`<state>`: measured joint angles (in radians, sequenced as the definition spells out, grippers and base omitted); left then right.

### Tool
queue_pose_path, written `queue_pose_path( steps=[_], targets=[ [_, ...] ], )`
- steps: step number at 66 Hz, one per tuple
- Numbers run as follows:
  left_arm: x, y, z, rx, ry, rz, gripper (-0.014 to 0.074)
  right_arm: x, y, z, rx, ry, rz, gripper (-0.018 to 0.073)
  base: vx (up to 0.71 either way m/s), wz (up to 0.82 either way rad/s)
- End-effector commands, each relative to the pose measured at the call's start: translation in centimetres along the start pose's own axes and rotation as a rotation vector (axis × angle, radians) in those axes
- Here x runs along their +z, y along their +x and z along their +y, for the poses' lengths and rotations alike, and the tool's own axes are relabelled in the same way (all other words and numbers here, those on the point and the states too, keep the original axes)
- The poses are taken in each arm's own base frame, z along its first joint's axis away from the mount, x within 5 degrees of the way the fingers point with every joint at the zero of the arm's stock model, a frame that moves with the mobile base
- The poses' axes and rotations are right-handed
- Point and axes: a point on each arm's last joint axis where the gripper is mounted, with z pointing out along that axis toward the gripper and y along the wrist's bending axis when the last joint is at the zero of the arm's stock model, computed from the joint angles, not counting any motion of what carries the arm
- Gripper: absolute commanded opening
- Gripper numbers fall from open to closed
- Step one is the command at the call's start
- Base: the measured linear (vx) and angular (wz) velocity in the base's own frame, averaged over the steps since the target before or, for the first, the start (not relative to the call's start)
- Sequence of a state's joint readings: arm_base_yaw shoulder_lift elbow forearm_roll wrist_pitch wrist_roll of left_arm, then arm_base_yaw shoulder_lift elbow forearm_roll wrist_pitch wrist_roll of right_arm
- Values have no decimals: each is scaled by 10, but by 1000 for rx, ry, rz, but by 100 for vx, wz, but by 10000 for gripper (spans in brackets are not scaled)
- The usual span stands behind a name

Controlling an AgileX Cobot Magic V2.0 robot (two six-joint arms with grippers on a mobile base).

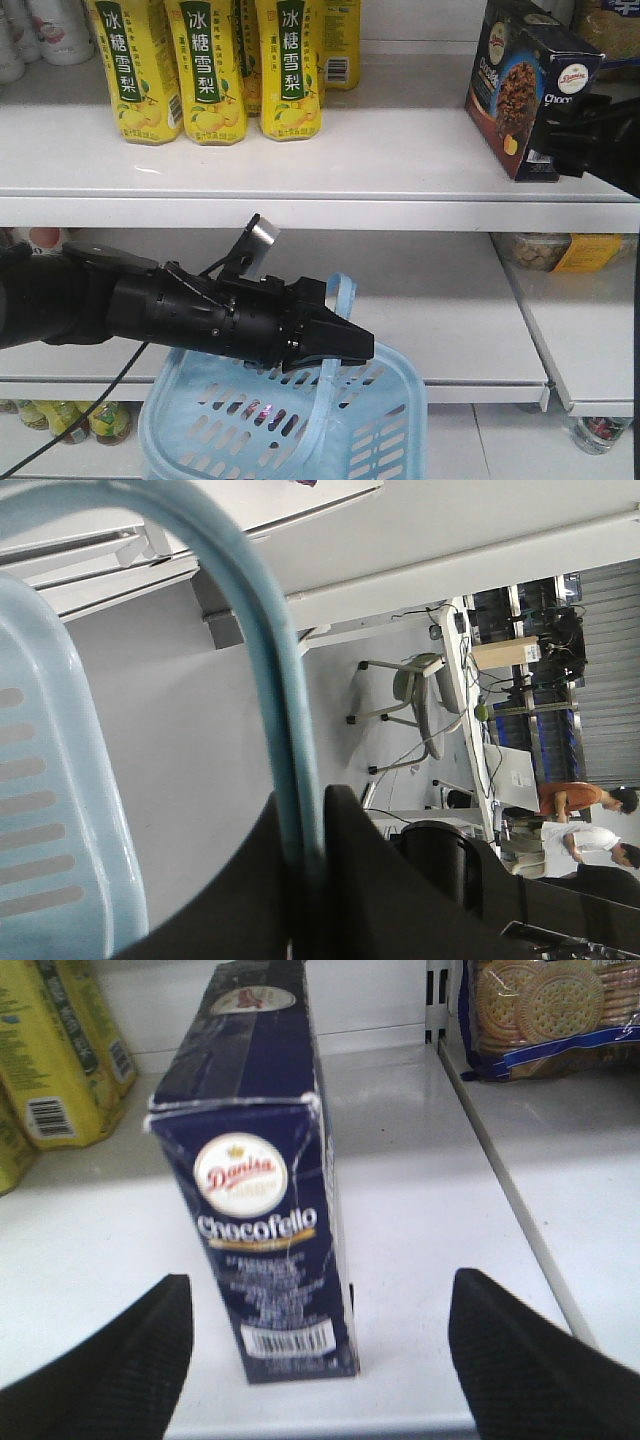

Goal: Left arm holds basket, right arm returns cookies
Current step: 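Place the box upright on the upper shelf beside the yellow bottles, then open the right gripper and withdraw it from the box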

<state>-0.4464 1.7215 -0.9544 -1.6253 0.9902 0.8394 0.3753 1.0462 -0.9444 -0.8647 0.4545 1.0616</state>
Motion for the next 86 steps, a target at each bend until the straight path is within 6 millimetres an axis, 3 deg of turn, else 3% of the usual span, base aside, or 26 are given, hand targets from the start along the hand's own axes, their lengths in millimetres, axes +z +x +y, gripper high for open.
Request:
queue_pose_path(
  steps=[1,20,38,48,65,86],
  targets=[
    [-11,-14,-28,80,80,-113,-3,-23,-11,-3,-10,-60,-101,499,0,0],
    [-11,-14,-28,80,80,-113,-3,-84,18,-32,-52,-71,-200,499,0,0],
    [-11,-14,-28,80,80,-113,-3,-118,81,-61,-38,-80,-246,475,0,0],
    [-11,-14,-28,80,80,-113,-3,-123,118,-70,-36,-103,-263,447,0,0],
    [-11,-14,-28,80,80,-113,-3,-115,156,-69,-90,-181,-271,403,0,0],
    [-11,-14,-28,80,80,-113,-3,-111,165,-70,-99,-174,-240,352,0,0]
  ],
)
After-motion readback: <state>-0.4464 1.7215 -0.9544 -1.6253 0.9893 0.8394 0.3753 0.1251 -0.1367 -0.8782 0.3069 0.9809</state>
